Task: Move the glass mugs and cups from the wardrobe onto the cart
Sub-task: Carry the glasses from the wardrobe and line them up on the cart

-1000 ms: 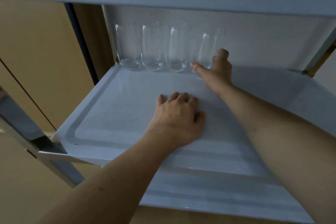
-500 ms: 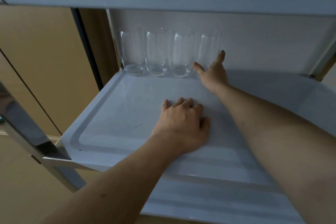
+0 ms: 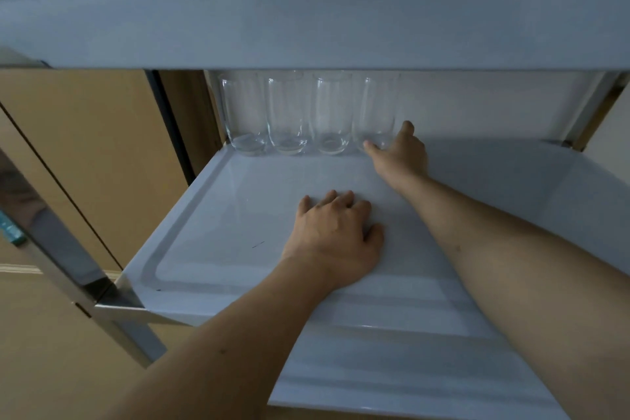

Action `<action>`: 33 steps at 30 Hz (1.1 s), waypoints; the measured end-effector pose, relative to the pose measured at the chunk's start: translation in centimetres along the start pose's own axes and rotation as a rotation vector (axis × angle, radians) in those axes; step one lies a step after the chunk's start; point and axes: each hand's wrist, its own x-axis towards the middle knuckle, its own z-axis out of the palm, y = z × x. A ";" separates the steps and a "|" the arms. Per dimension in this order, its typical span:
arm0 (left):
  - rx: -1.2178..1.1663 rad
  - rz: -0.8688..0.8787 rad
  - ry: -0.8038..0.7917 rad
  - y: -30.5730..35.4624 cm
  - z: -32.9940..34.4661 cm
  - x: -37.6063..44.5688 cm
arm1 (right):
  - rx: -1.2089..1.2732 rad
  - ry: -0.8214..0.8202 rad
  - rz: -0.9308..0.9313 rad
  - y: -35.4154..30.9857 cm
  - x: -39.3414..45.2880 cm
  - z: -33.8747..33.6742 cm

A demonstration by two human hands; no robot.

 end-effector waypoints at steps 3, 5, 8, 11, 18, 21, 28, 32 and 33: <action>-0.007 -0.004 -0.005 0.2 -0.3 0.1 | -0.094 -0.043 -0.019 0.4 -2.3 -1.5; -0.007 0.003 -0.011 0.3 -0.4 0.0 | -0.164 -0.093 -0.065 1.0 -4.1 -2.7; -0.001 -0.007 -0.026 0.5 -0.6 0.1 | -0.258 -0.144 -0.140 2.0 -7.0 -4.5; -0.013 -0.018 -0.024 0.7 -0.9 0.0 | -0.261 -0.143 -0.171 2.8 -10.0 -6.1; -0.012 -0.153 -0.222 1.9 -4.3 -2.1 | -0.285 -0.282 -0.090 2.3 -18.3 -10.3; -0.034 -0.149 -0.373 4.0 -7.6 -4.3 | -0.385 -0.465 -0.033 1.2 -21.4 -13.9; -0.120 -0.131 -0.658 7.6 -20.1 -7.5 | -0.410 -0.655 0.116 -5.2 -25.8 -25.3; -0.160 -0.122 -0.692 10.0 -27.8 -8.6 | -0.344 -0.647 0.180 -10.1 -27.1 -32.2; -0.169 -0.121 -0.697 10.7 -29.8 -8.9 | -0.334 -0.648 0.187 -11.3 -27.3 -34.0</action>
